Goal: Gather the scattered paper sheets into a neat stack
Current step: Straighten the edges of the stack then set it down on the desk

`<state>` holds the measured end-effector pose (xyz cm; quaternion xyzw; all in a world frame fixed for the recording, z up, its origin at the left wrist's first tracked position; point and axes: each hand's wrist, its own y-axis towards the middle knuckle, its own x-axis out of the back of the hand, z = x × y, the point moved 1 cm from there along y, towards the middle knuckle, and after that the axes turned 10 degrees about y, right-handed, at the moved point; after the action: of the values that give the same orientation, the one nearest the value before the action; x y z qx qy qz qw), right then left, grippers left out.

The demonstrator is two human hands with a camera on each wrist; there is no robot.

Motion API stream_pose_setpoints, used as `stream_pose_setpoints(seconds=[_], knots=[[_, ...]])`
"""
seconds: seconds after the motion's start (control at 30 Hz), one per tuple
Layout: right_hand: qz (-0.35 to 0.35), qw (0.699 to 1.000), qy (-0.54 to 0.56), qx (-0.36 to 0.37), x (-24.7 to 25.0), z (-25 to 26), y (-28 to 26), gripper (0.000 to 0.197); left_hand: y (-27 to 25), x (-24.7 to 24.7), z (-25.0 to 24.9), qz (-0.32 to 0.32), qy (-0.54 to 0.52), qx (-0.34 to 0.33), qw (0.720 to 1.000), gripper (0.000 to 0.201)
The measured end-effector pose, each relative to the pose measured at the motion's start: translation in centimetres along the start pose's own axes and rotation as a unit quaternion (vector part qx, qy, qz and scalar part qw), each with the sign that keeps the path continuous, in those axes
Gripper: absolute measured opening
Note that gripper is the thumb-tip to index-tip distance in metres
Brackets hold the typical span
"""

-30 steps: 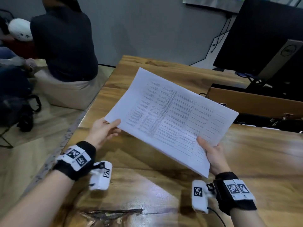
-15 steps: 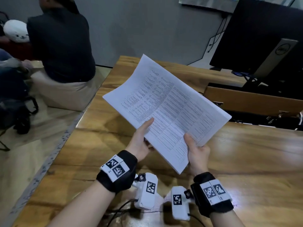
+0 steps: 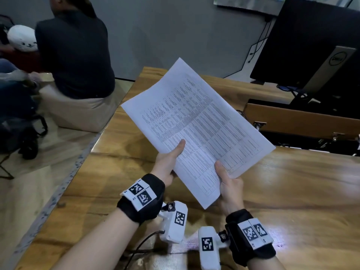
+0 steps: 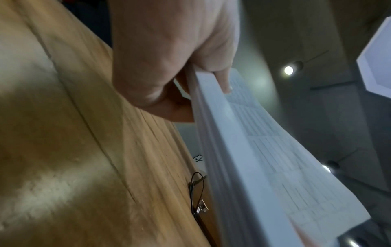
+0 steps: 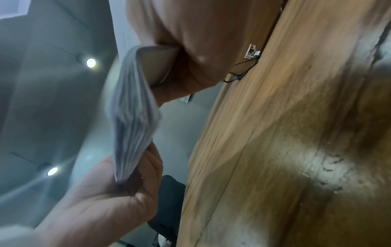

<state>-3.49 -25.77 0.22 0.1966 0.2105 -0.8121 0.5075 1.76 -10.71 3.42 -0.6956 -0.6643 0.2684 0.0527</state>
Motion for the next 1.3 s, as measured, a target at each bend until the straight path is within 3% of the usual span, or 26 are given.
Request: stream_pose_setpoints(seconds=[0.07, 0.17, 0.33, 0.5, 0.57, 0.67, 0.77, 0.83, 0.87, 0.93, 1.07, 1.1, 1.17, 1.23, 1.3], knots=[[-0.007, 1.0, 0.002, 0.0, 0.2, -0.4, 0.1, 0.09, 0.2, 0.1, 0.0, -0.009, 0.008, -0.015, 1.0, 0.038], [-0.009, 1.0, -0.006, -0.002, 0.3, -0.5, 0.1, 0.095, 0.2, 0.2, 0.2, 0.003, 0.008, -0.024, 1.0, 0.027], [0.006, 1.0, 0.009, -0.005, 0.2, -0.3, 0.0, 0.064, 0.2, 0.6, -0.1, 0.031, 0.009, -0.027, 0.999, 0.034], [0.001, 1.0, -0.008, -0.007, 0.3, -0.8, -0.1, 0.086, 0.2, 0.9, -0.1, 0.039, -0.005, -0.048, 0.998, 0.029], [0.013, 1.0, -0.013, -0.011, 0.6, -0.8, 0.0, 0.077, 0.2, 1.1, -0.1, 0.036, -0.002, -0.063, 0.997, 0.032], [0.04, 0.998, -0.028, -0.035, 0.8, -0.2, 0.2, 0.032, 0.2, 1.6, -0.4, 0.033, 0.013, -0.099, 0.994, 0.038], [0.068, 0.994, -0.056, -0.064, 1.4, 0.5, 1.1, 0.038, 0.3, 2.6, -0.9, 0.026, 0.035, -0.132, 0.99, 0.029], [0.057, 0.994, -0.023, -0.087, 2.1, 1.8, 2.0, 0.031, 0.4, 3.7, -1.2, 0.024, 0.056, -0.142, 0.988, 0.028], [0.049, 0.994, -0.01, -0.093, 2.6, 2.6, 2.5, 0.038, 0.5, 4.3, -1.3, 0.025, 0.072, -0.145, 0.987, 0.029], [0.057, 0.991, -0.054, -0.11, 3.5, 4.1, 3.6, 0.057, 0.6, 5.5, -1.5, 0.036, 0.111, -0.153, 0.981, 0.034], [0.119, 0.95, -0.229, -0.173, 3.6, 5.3, 4.4, 0.028, 0.8, 7.1, -2.0, 0.073, 0.191, -0.157, 0.966, 0.032], [0.141, 0.932, -0.278, -0.186, 3.2, 5.0, 4.2, 0.024, 0.9, 7.4, -2.0, 0.089, 0.206, -0.149, 0.963, 0.034], [0.169, 0.908, -0.325, -0.203, 2.4, 4.1, 3.6, 0.027, 1.1, 7.7, -2.2, 0.12, 0.221, -0.137, 0.958, 0.058], [0.172, 0.91, -0.325, -0.193, 1.9, 2.9, 3.2, 0.03, 1.5, 8.0, -2.3, 0.127, 0.22, -0.123, 0.959, 0.079], [0.158, 0.923, -0.304, -0.175, 1.8, 2.2, 2.9, 0.027, 1.9, 8.1, -2.6, 0.127, 0.215, -0.116, 0.961, 0.084]])
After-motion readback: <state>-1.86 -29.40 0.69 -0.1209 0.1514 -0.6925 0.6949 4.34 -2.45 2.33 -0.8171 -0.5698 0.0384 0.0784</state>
